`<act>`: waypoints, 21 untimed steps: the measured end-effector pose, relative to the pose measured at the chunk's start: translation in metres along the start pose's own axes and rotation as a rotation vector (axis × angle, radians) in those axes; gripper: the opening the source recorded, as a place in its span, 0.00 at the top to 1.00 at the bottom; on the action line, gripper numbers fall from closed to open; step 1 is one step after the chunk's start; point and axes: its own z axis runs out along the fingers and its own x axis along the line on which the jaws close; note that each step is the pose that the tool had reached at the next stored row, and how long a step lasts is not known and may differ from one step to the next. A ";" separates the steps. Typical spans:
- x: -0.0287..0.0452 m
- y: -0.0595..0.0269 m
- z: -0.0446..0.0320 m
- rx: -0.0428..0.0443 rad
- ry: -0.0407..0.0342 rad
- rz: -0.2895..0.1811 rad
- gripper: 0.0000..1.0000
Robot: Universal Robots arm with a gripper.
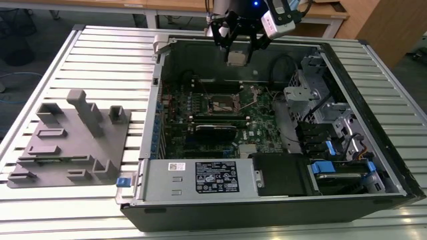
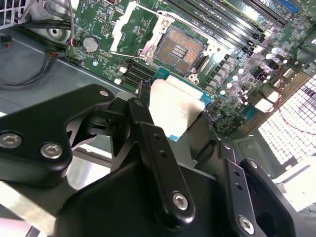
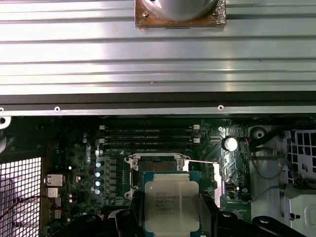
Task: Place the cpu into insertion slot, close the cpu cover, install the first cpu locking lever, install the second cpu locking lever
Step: 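Place the cpu into insertion slot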
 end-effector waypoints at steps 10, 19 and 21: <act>-0.0001 -0.0007 0.0069 0.0001 0.0001 0.000 0.46; -0.0001 -0.0009 0.0098 0.0000 0.0000 0.000 0.46; -0.0001 -0.0010 0.0101 0.0000 0.0000 0.000 0.46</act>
